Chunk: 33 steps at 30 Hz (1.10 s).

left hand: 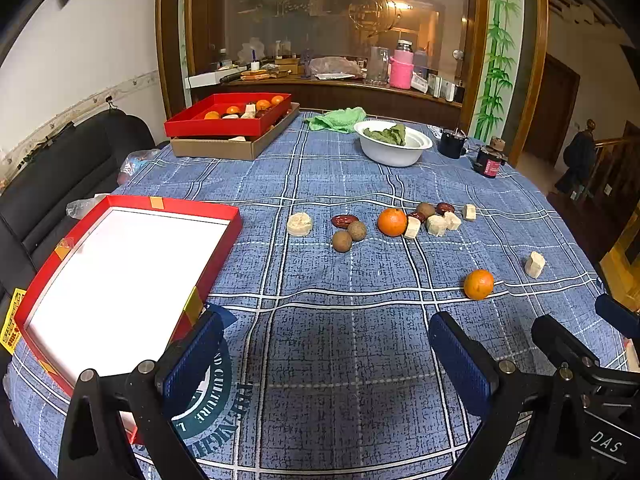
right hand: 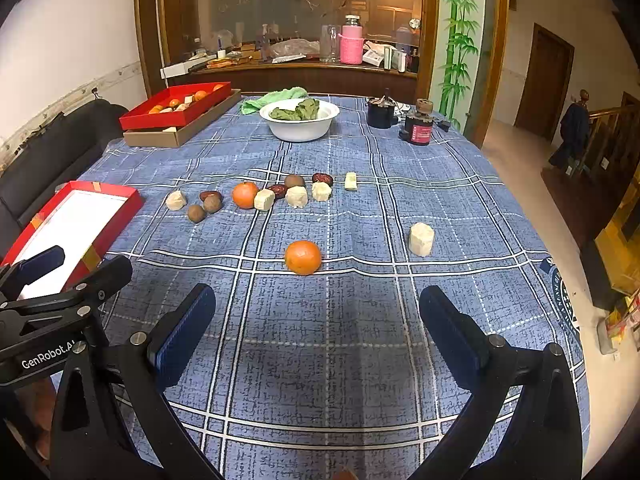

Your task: Organize fruits

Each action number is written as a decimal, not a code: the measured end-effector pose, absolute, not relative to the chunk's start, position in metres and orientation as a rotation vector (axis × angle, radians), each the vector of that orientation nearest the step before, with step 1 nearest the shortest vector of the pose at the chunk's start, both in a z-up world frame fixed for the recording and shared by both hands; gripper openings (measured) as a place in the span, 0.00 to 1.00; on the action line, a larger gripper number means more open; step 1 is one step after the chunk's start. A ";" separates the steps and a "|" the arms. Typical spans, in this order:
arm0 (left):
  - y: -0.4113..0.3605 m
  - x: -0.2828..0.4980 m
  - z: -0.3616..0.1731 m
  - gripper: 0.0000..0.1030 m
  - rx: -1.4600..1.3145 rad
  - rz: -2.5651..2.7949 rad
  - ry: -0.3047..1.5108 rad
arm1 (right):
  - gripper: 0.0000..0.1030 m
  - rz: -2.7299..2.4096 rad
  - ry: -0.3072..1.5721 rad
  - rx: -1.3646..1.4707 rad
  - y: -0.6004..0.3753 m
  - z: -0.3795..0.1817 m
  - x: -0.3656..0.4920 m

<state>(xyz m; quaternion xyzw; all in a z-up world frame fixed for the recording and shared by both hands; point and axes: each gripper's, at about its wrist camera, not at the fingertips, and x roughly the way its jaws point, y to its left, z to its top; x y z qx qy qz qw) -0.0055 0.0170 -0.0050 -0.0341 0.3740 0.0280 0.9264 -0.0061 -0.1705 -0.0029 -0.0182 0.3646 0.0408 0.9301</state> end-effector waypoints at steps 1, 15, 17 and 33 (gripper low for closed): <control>0.017 -0.005 -0.005 1.00 -0.070 0.056 0.766 | 1.00 0.083 0.748 -0.036 -0.171 -0.003 -0.006; 0.027 -0.004 -0.020 0.99 -0.079 0.076 0.802 | 1.00 0.076 0.762 -0.021 -0.183 -0.014 -0.012; 0.026 -0.001 -0.024 0.99 -0.086 0.074 0.809 | 1.00 0.059 0.774 -0.005 -0.197 -0.019 -0.012; -0.038 0.032 -0.046 0.91 0.014 -0.054 0.869 | 0.77 0.001 0.842 0.129 -0.264 -0.042 0.068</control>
